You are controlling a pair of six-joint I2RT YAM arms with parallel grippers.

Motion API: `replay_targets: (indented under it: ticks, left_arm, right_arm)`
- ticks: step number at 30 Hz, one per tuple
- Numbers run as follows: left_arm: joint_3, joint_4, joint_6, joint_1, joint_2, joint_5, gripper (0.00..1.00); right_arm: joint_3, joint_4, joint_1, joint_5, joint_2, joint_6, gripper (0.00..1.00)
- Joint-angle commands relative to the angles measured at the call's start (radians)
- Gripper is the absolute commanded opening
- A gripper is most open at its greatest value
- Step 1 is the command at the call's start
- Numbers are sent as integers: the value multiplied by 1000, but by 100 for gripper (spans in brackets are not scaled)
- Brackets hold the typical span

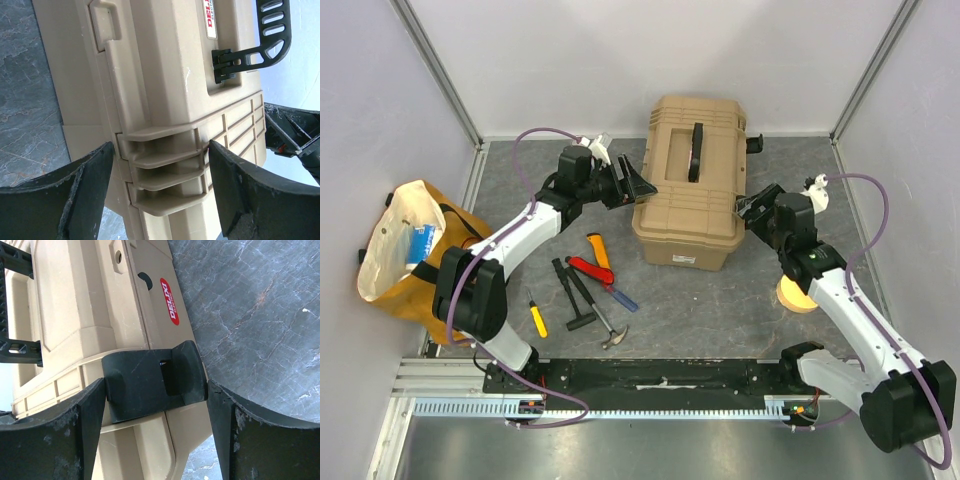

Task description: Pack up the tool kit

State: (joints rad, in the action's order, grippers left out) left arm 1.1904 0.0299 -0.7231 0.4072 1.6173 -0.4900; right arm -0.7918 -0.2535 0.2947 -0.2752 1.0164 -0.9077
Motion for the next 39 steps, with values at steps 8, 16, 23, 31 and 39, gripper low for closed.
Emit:
replay_targets:
  ticks: [8,16,23,31,39]
  left_arm:
    - [3,125,70,15,38,-55,80]
    - [2,130,70,16,35,-48,80]
    - [23,154,88,16,32,-32,80]
    - [146,219,157,15,16,27,80]
    - [311,209,280,21,-7,53,81]
  right_arm:
    - [32,301,-11,50,-96,-3,52]
    - [225,303,-15,-140,-260,-341,50]
    - [312,191,-29,-157,-322,-421,98]
    - [238,-134,-34,-335,-403,-323,98]
    - [171,-153,-34,-303,-437,-79,98]
